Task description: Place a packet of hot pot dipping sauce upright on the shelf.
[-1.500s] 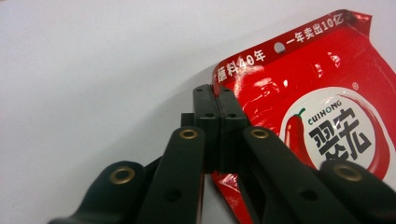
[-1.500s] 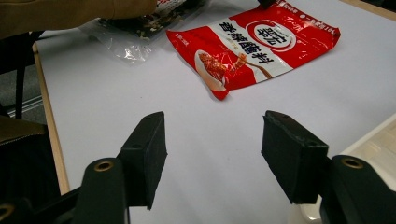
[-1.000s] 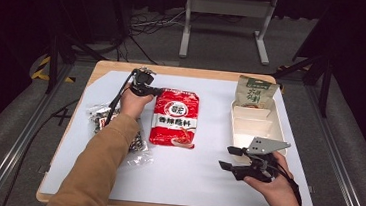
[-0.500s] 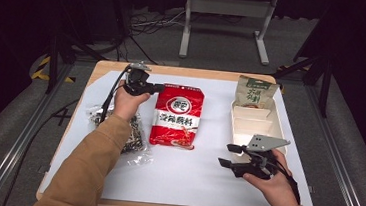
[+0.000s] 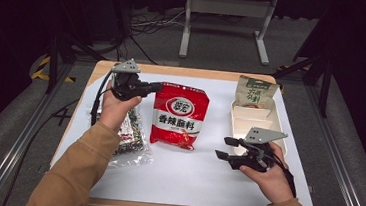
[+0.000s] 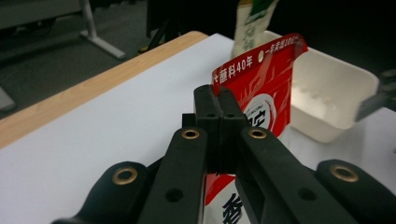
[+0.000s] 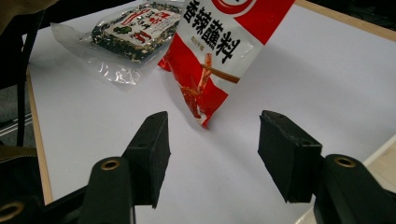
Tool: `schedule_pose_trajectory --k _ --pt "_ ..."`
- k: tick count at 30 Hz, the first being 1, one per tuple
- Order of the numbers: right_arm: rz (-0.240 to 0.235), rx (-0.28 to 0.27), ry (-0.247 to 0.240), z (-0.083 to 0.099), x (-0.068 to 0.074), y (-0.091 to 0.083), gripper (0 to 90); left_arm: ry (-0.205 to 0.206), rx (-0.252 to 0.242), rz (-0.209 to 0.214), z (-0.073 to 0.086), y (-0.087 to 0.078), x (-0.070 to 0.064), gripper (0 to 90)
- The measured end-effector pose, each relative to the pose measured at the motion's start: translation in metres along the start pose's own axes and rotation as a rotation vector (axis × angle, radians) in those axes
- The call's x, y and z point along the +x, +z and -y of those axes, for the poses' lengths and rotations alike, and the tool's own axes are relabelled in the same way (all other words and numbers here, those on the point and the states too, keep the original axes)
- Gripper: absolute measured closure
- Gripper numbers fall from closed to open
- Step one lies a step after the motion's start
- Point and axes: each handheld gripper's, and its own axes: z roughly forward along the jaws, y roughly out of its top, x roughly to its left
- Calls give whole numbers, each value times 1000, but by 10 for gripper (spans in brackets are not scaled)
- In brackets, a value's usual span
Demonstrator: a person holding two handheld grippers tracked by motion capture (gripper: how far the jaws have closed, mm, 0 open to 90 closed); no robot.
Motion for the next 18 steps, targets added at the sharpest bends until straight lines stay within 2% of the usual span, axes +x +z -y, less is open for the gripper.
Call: schedule_pose_trajectory --k 3,6,11,18 --pt "-14 -24 24 -4 -3 2 432 52 -32 32 -2 -11 -22 900" --pt "-8 -38 23 -9 -5 3 430 118 -49 45 -2 -18 -39 900" --pt "-11 -55 16 -15 -5 4 423 176 -73 74 2 -27 -63 900" --pt "-17 -62 17 -22 -6 12 410 203 -109 84 9 -31 -79 900"
